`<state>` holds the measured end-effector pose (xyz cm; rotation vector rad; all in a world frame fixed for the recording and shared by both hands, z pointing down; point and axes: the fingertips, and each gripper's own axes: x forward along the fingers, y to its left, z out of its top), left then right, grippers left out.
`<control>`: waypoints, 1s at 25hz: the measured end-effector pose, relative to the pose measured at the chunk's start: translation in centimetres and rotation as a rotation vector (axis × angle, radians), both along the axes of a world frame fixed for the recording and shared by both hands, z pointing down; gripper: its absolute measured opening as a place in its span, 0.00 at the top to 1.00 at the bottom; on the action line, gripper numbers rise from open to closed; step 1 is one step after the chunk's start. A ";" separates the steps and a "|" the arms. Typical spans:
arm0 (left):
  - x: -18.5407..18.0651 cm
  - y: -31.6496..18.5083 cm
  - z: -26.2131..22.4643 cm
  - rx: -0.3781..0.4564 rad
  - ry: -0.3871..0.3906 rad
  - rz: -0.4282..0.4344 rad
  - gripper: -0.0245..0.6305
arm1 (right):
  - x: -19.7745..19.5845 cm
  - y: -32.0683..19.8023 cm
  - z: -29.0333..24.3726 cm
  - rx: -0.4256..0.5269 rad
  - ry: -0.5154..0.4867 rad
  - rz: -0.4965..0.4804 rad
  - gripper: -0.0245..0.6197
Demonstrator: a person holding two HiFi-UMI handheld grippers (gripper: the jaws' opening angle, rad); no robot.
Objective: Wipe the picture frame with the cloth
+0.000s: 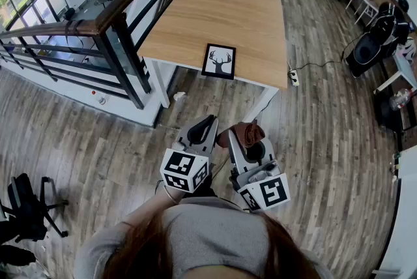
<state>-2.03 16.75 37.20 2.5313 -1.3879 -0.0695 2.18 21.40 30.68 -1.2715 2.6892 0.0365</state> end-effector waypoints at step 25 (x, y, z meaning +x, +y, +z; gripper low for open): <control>-0.8 -25.8 -1.6 0.044 0.010 0.038 0.94 | -0.9 -25.0 -1.0 0.009 -0.001 0.051 0.81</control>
